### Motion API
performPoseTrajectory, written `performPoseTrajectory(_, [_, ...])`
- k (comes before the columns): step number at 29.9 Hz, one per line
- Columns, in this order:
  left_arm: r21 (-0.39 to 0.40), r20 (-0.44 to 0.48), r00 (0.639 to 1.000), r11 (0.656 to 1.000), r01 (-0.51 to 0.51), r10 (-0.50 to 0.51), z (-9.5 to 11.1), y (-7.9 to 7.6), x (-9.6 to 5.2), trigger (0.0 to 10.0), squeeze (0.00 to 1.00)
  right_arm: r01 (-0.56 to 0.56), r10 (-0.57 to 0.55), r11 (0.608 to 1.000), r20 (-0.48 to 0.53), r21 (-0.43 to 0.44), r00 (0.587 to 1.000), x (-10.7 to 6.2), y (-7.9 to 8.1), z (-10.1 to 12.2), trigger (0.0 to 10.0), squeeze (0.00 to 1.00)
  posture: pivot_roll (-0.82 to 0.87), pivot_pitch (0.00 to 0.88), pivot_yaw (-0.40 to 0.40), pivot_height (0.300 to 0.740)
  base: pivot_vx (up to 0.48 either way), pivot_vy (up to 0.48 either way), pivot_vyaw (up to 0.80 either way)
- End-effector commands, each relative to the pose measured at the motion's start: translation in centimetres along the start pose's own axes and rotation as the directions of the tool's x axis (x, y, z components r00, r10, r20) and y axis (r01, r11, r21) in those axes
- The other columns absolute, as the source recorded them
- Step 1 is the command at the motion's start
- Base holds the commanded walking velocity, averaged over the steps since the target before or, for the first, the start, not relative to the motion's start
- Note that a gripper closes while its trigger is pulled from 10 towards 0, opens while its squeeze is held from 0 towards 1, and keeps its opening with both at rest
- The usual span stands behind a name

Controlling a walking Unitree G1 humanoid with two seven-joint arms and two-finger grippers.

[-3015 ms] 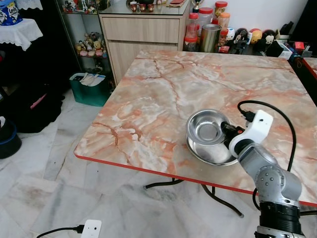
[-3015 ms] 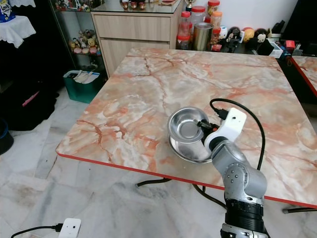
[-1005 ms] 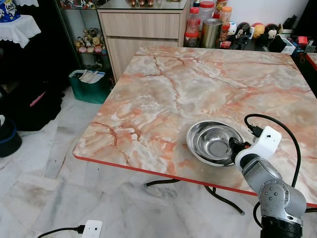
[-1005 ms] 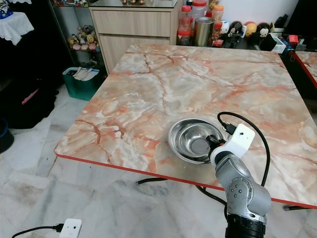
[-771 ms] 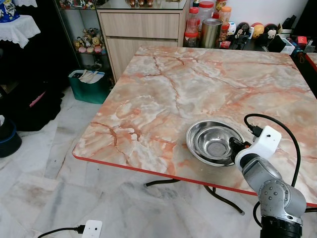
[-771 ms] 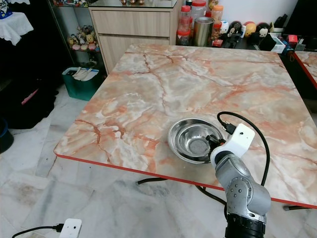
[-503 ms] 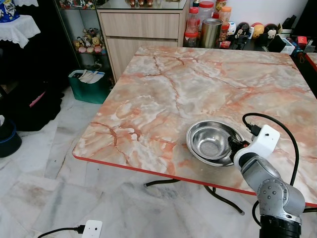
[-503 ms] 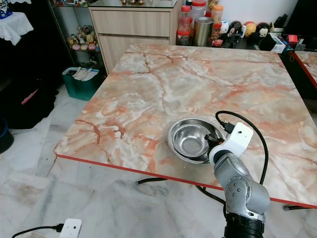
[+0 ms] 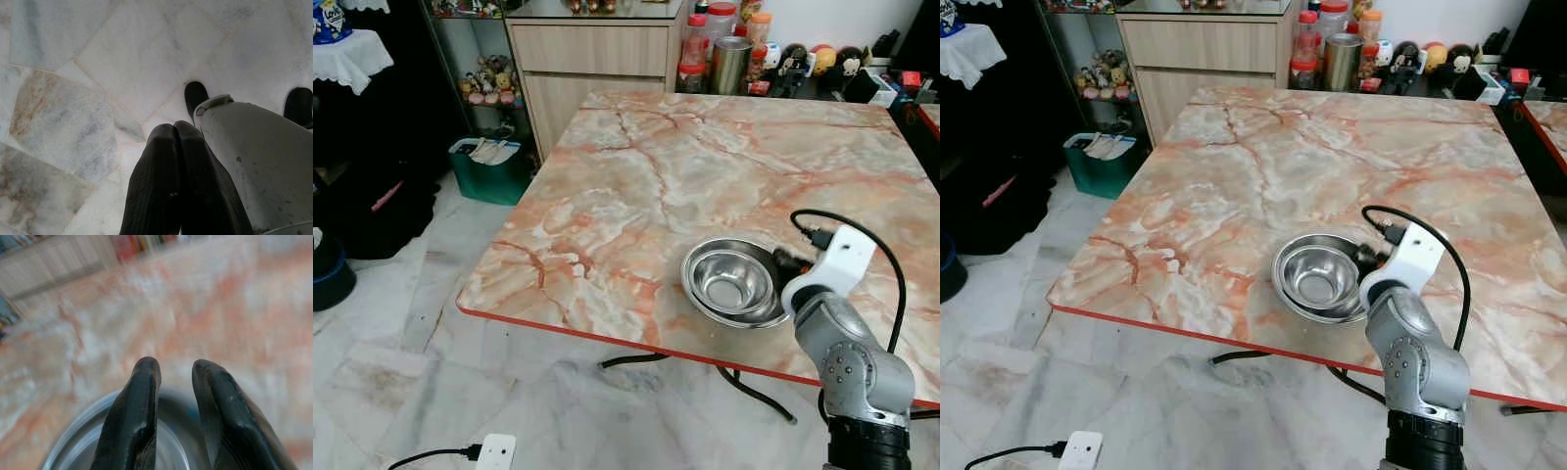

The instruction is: Setting the table

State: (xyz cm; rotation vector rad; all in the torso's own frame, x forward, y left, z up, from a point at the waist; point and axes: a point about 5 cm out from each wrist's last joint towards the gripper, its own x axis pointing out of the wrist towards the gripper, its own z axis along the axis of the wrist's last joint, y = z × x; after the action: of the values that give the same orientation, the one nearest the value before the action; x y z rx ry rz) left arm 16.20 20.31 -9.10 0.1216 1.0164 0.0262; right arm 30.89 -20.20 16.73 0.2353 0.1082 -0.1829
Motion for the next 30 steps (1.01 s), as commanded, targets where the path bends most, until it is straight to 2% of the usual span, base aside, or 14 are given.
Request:
performPoseTrajectory(1, [-0.004,-0.005,1.000,1.000,-0.011,0.011,-0.1,0.2,0.0,10.0,0.00,-0.032,0.034,0.999,0.058,-0.022,0.998,-0.2,0.8,1.0,10.0,0.00,-0.12,0.051,0.036,0.740,0.000,0.000,0.00])
performPoseTrajectory(2, [-0.005,0.011,1.000,1.000,-0.025,0.025,0.2,0.4,0.0,10.0,0.00,-0.055,0.059,0.998,0.091,-0.042,0.994,-0.3,1.3,0.8,10.0,0.00,-0.12,0.046,0.034,0.740,0.000,0.000,0.00])
performPoseTrajectory(4, [-0.006,0.038,0.998,0.999,-0.045,0.045,0.8,0.7,0.0,10.0,0.00,-0.111,0.131,0.982,0.134,-0.151,0.982,-0.5,2.8,0.0,10.0,0.00,-0.12,0.042,0.033,0.740,0.000,0.000,0.00])
performPoseTrajectory(5, [-0.009,0.046,0.998,0.999,-0.052,0.053,1.0,0.7,0.1,10.0,0.00,-0.165,0.202,0.960,0.153,-0.226,0.967,-0.8,4.1,-0.9,10.0,0.00,-0.12,0.038,0.030,0.740,0.000,0.000,0.00])
performPoseTrajectory(10, [-0.002,0.071,0.996,0.999,-0.051,0.051,1.4,0.3,0.1,10.0,0.00,-0.254,0.320,0.897,0.134,-0.362,0.938,-1.2,6.1,-4.3,10.0,0.00,-0.12,0.018,0.018,0.740,0.000,0.000,0.00])
performPoseTrajectory(11, [0.001,0.073,0.996,0.999,-0.051,0.050,1.4,0.2,0.1,10.0,0.00,-0.255,0.323,0.893,0.134,-0.371,0.937,-1.3,6.2,-4.5,10.0,0.00,-0.12,0.018,0.018,0.740,0.000,0.000,0.00])
performPoseTrajectory(14, [-0.027,0.100,0.993,0.998,-0.054,0.056,1.9,0.2,0.1,10.0,0.00,-0.270,0.333,0.906,0.158,-0.325,0.930,-1.6,6.7,-4.7,10.0,0.00,-0.11,0.008,0.006,0.740,0.000,0.000,0.00])
performPoseTrajectory(17, [-0.026,0.114,0.991,0.997,-0.067,0.069,2.0,0.3,0.1,10.0,0.00,-0.282,0.365,0.889,0.187,-0.361,0.912,-1.6,7.2,-4.3,10.0,0.00,-0.11,0.000,0.002,0.740,0.000,-0.081,0.00])
performPoseTrajectory(30, [-0.043,0.126,0.990,0.998,-0.054,0.059,2.2,-0.1,0.1,10.0,0.00,-0.253,0.355,0.893,0.237,-0.372,0.904,-0.6,6.6,-4.1,10.0,0.00,-0.12,0.003,-0.009,0.740,0.000,-0.329,0.00])
